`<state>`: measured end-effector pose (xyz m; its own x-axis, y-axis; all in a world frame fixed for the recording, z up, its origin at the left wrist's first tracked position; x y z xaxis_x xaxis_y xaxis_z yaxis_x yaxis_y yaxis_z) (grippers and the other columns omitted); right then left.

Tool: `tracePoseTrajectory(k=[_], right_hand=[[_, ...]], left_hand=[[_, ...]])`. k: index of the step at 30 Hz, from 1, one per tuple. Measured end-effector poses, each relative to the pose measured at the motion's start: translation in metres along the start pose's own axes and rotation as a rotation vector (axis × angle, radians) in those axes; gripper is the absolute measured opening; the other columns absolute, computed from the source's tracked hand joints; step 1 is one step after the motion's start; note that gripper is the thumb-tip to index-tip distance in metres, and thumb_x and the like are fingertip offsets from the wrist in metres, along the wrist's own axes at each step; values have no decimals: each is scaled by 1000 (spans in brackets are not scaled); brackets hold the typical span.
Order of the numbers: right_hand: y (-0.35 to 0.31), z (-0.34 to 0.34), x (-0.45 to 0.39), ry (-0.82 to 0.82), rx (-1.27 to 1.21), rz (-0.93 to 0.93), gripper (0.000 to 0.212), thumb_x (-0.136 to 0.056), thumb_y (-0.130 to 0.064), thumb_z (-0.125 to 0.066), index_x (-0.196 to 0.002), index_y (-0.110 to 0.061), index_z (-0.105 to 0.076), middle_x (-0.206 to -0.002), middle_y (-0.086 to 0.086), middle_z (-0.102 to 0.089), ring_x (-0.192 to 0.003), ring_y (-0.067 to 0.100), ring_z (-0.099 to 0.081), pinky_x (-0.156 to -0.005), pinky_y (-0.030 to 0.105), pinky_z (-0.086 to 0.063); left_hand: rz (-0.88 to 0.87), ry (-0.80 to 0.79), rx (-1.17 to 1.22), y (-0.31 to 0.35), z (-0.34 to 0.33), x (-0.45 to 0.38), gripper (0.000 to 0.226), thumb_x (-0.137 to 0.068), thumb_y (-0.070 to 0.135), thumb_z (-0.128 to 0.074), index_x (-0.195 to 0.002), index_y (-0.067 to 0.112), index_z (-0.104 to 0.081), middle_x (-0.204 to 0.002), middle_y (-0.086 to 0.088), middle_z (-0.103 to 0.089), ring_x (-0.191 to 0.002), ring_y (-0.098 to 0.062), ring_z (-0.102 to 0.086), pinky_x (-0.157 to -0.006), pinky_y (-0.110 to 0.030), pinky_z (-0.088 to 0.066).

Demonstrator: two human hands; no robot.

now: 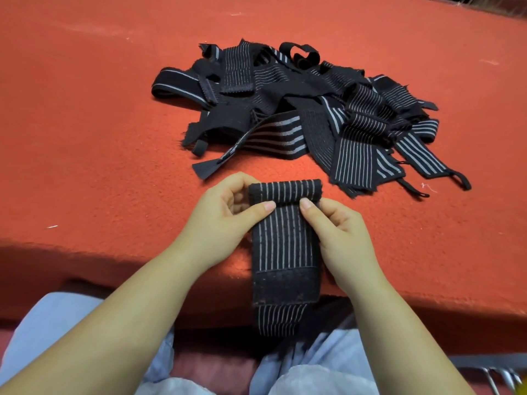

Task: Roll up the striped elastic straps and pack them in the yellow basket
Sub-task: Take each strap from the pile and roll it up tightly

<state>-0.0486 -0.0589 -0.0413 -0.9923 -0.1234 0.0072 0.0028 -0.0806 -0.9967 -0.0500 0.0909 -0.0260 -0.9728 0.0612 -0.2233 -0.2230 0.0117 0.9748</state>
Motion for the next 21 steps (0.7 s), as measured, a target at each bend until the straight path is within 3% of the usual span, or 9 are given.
tracePoseTrajectory(k=[3, 5, 7, 10, 12, 14, 16, 18, 21], right_hand=[[-3, 1, 0, 17, 5, -1, 28, -94, -20, -55, -69, -13, -66, -65, -2, -64, -62, 8, -57, -58, 21, -46], [-5, 0, -1, 18, 10, 0, 28, -94, -19, -55, -69, -11, -65, -63, -3, -63, -60, 7, -56, -56, 20, -44], [-4, -2, -2, 14, 5, -3, 25, -93, -16, -56, -73, -5, -65, -67, 1, -63, -63, 10, -56, -59, 23, -43], [-1, 0, -1, 27, -40, -18, 19, -91, -4, -56, -76, -12, -66, -65, 1, -63, -61, 9, -57, -55, 20, -44], [-2, -1, 0, 2, -61, -12, 18, -89, -2, -57, -85, -16, -67, -68, 7, -59, -58, 12, -53, -50, 20, -40], [-3, -2, 2, -39, -114, -7, 19, -87, -3, -61, -98, -17, -66, -66, 2, -60, -53, 5, -52, -45, 14, -37], [-4, -2, 3, -54, -184, -13, 24, -87, -3, -60, -108, -14, -63, -67, -4, -67, -57, 2, -60, -49, 12, -44], [-4, -1, 2, -48, -215, -1, 27, -86, -5, -59, -112, -14, -62, -77, 0, -71, -71, 8, -66, -61, 17, -51], [-4, 0, 2, -48, -230, 14, 31, -88, 0, -56, -114, -17, -61, -84, 2, -71, -79, 11, -67, -67, 20, -53]], left_hand=[[-15, 3, 44, 2, -1, 1, 27, -84, 2, -63, -102, 22, -63, -93, 11, -70, -91, -2, -64, -83, -16, -48], [-10, 21, 71, 3, 1, 2, 37, -86, -5, -58, -106, 25, -63, -96, 9, -70, -88, -5, -65, -81, -18, -50], [-21, 37, 66, 5, 4, 2, 37, -84, -12, -56, -97, 22, -64, -89, 10, -70, -81, -5, -63, -76, -16, -50], [-27, 53, 24, 5, 7, 0, 37, -80, -19, -54, -77, 16, -64, -84, 14, -71, -85, 1, -64, -76, -12, -47], [-31, 56, -4, 5, 7, 0, 38, -80, -19, -55, -73, 17, -65, -84, 16, -71, -84, 2, -64, -76, -11, -46], [-67, 67, -90, 7, 7, 1, 40, -79, -17, -57, -73, 22, -67, -85, 14, -71, -86, 2, -63, -78, -11, -45], [-108, 78, -170, 11, 7, 2, 39, -77, -12, -59, -75, 26, -68, -89, 11, -69, -90, 0, -62, -81, -11, -44], [-117, 63, -183, 12, 5, 3, 32, -74, -2, -60, -78, 29, -68, -94, 11, -68, -95, -1, -62, -83, -11, -43], [-56, -11, -137, 8, 0, 4, 20, -70, 14, -69, -84, 28, -69, -103, 11, -67, -101, -4, -62, -86, -13, -44]])
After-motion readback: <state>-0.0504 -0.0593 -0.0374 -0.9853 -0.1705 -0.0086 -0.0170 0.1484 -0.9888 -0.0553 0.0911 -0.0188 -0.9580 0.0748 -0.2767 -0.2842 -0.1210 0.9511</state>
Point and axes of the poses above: each hand's wrist, its own x-axis away from the middle knuckle, its own z-axis out of the back of the hand, y = z × x, the point moved 10 cm from there along -x, towards the middle knuckle
